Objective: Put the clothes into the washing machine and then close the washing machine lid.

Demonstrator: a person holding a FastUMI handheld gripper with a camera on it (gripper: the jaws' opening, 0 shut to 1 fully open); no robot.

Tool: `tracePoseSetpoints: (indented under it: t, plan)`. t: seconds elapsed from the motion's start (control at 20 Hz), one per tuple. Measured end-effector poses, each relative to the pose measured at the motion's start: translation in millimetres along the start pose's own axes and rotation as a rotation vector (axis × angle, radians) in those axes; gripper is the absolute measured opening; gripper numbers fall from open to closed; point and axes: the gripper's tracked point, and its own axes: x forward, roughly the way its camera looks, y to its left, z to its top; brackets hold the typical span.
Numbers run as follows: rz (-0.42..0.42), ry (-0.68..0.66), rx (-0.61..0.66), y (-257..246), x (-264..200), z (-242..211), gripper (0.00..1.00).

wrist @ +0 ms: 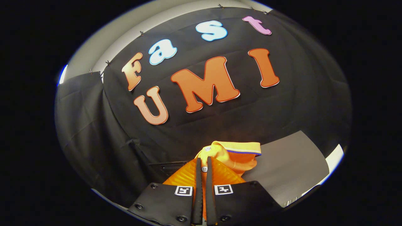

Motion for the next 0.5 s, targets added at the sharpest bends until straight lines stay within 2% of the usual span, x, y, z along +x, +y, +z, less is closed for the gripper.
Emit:
tracePoseSetpoints:
  t: [0.25, 0.5]
  plan:
    - [0.085, -0.002, -0.025, 87, 1, -3, 0.12]
    - [0.184, 0.042, -0.037, 152, 23, -35, 0.12]
